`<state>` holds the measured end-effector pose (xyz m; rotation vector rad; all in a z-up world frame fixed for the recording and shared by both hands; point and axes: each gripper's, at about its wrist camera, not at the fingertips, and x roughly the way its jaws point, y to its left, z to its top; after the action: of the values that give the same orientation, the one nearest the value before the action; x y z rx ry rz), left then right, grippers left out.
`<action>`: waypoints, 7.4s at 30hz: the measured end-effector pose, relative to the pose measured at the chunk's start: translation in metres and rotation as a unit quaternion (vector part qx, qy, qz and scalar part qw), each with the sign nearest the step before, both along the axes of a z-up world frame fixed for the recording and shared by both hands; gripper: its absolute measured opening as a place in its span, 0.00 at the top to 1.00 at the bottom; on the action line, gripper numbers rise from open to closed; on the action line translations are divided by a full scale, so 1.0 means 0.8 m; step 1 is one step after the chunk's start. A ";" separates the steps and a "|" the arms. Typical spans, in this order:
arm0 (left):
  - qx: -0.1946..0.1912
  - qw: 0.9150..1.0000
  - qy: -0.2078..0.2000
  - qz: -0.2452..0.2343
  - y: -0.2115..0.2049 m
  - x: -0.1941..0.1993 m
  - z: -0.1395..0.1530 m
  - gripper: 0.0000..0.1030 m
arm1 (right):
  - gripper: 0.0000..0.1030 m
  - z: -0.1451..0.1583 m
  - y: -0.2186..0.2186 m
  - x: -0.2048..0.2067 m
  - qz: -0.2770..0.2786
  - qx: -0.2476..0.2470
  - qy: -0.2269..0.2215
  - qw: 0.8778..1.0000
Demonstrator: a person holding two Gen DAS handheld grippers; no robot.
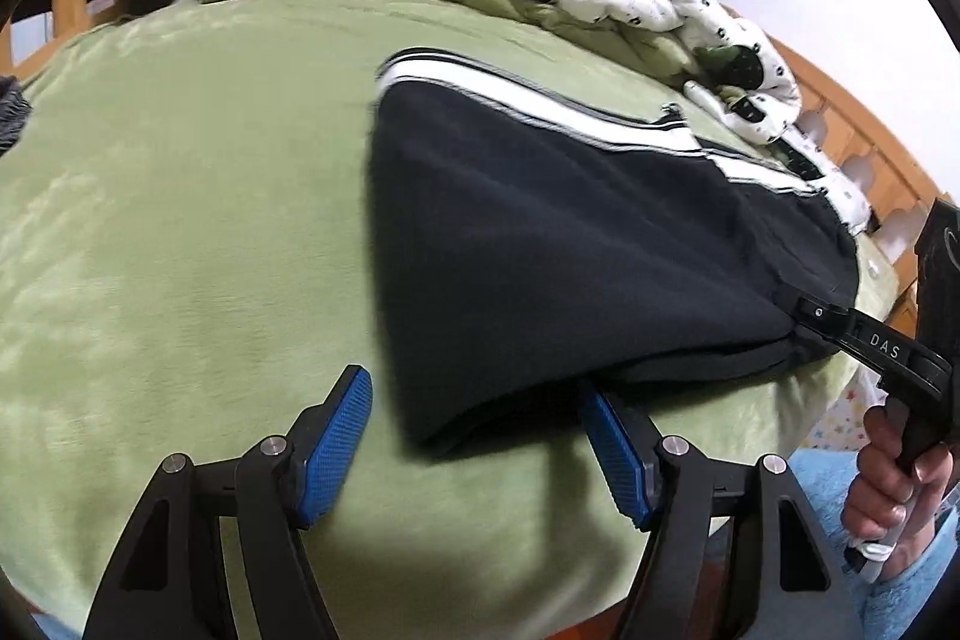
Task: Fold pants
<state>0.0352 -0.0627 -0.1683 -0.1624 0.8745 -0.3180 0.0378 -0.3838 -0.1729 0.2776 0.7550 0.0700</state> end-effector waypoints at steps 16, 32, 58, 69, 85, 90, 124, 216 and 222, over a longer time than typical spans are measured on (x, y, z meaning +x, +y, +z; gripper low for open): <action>-0.033 0.998 -0.026 0.046 0.054 -0.046 0.008 0.46 | 0.60 0.024 -0.019 0.012 -0.005 0.020 0.003 1.000; 0.021 0.996 -0.063 0.051 0.013 -0.018 -0.012 0.45 | 0.42 0.020 -0.008 0.126 0.033 -0.005 0.064 0.997; -0.032 0.998 -0.040 0.022 0.007 -0.007 -0.012 0.57 | 0.87 -0.001 -0.064 0.145 0.016 0.024 0.051 0.998; -0.021 0.999 -0.032 0.026 0.025 -0.038 0.002 0.59 | 0.66 0.035 -0.074 0.062 -0.014 -0.017 0.010 1.000; 0.035 0.999 -0.016 0.010 -0.034 0.009 -0.010 0.50 | 0.62 -0.017 -0.020 0.001 0.007 -0.122 0.030 0.992; 0.001 1.000 0.007 0.011 -0.015 0.000 0.005 0.50 | 0.60 -0.009 -0.039 -0.015 0.008 -0.063 0.022 0.998; -0.190 0.975 0.115 -0.007 0.018 0.193 -0.030 0.66 | 0.49 -0.022 -0.435 0.105 -0.233 0.097 -0.008 0.968; -0.029 0.992 0.002 0.120 0.278 -0.081 0.020 0.38 | 0.84 -0.004 0.191 0.062 0.118 0.108 0.031 0.987; -0.141 0.979 0.022 0.142 0.302 -0.056 0.004 0.33 | 0.82 -0.040 0.202 0.060 0.107 0.058 0.054 0.991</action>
<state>-0.0094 0.1787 -0.1649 -0.5552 0.8346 -0.1695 0.0862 -0.2218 -0.2049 0.3116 0.8887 0.3053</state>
